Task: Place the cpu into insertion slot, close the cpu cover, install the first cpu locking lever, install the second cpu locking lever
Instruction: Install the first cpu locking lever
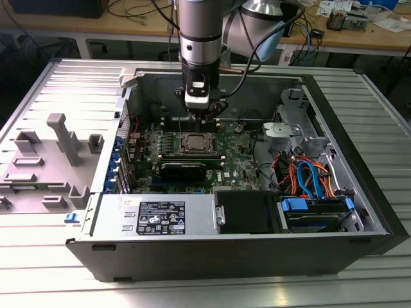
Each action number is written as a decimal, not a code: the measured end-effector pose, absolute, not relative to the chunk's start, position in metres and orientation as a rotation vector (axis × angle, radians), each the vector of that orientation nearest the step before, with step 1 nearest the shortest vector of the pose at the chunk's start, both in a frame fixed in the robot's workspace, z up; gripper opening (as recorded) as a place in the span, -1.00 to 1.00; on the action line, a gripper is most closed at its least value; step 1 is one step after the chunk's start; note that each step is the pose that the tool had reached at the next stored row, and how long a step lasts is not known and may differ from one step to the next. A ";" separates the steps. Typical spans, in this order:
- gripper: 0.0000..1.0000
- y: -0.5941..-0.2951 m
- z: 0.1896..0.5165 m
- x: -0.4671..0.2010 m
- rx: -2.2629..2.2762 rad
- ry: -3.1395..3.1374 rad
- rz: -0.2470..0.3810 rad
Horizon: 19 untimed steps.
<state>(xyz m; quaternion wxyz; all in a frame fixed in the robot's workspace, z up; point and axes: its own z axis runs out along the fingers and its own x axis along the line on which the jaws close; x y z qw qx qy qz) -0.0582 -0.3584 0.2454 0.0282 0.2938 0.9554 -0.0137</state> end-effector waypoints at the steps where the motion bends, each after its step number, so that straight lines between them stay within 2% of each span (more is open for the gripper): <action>1: -0.78 -0.358 0.245 -0.058 0.881 2.956 -0.046; 5: -0.78 -0.358 0.245 -0.058 0.800 2.980 -0.068; 19: -0.78 -0.358 0.244 -0.058 0.186 3.138 -0.069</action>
